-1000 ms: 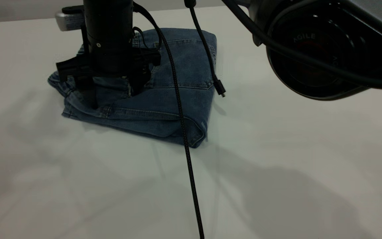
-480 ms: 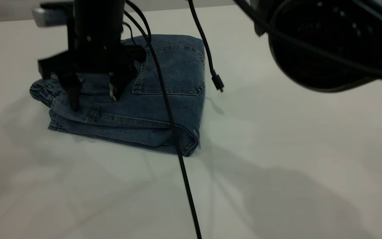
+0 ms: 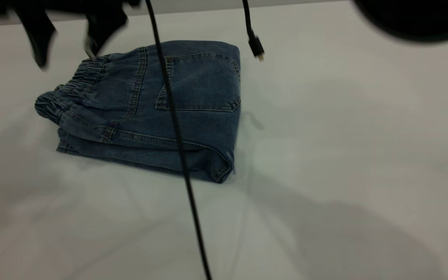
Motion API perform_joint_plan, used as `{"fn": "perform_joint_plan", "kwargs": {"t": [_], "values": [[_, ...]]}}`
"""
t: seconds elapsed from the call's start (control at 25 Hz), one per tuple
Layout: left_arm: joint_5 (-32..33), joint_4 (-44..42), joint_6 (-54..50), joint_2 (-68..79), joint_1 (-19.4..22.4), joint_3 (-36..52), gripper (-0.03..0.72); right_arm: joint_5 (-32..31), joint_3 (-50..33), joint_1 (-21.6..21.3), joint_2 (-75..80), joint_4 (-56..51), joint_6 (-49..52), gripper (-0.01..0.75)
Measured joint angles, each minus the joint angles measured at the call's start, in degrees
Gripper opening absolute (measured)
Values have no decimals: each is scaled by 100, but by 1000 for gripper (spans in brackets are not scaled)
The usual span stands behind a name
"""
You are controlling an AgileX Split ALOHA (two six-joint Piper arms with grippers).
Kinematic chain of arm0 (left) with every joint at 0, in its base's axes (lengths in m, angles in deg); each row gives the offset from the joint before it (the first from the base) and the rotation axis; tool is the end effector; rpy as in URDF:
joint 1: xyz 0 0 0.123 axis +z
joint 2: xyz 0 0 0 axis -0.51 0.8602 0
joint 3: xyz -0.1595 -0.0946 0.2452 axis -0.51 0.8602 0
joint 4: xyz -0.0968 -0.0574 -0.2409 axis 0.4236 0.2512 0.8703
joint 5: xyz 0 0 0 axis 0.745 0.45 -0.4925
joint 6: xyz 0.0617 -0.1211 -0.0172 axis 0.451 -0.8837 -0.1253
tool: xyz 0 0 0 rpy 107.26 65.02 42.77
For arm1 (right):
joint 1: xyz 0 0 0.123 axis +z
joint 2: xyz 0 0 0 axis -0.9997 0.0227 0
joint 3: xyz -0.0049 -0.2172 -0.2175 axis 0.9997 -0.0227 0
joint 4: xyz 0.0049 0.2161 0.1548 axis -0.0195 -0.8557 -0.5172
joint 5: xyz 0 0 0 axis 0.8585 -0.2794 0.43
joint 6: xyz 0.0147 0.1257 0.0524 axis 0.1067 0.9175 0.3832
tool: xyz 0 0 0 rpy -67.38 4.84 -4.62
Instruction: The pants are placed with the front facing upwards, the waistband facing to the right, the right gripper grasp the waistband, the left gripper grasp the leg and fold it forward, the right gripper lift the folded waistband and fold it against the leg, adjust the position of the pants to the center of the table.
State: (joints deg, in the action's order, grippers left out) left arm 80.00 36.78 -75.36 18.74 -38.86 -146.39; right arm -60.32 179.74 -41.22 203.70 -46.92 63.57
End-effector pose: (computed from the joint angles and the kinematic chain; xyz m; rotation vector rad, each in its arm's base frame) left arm 0.2942 -0.0462 0.4949 0.4980 1.3247 0.3132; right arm 0.3837 0.4734 0.1719 -0.9279 2.6197 0.6761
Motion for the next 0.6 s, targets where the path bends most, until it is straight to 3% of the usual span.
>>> {"fn": "perform_joint_plan", "kwargs": {"t": [0.32,0.6], "values": [[5,0,6,0,0,0,384,28,-1345,43,-1409,-240,-290,451],[-1,5,13,0,0,0,384,29,-3411,578,-2284,346,-481,451]]}}
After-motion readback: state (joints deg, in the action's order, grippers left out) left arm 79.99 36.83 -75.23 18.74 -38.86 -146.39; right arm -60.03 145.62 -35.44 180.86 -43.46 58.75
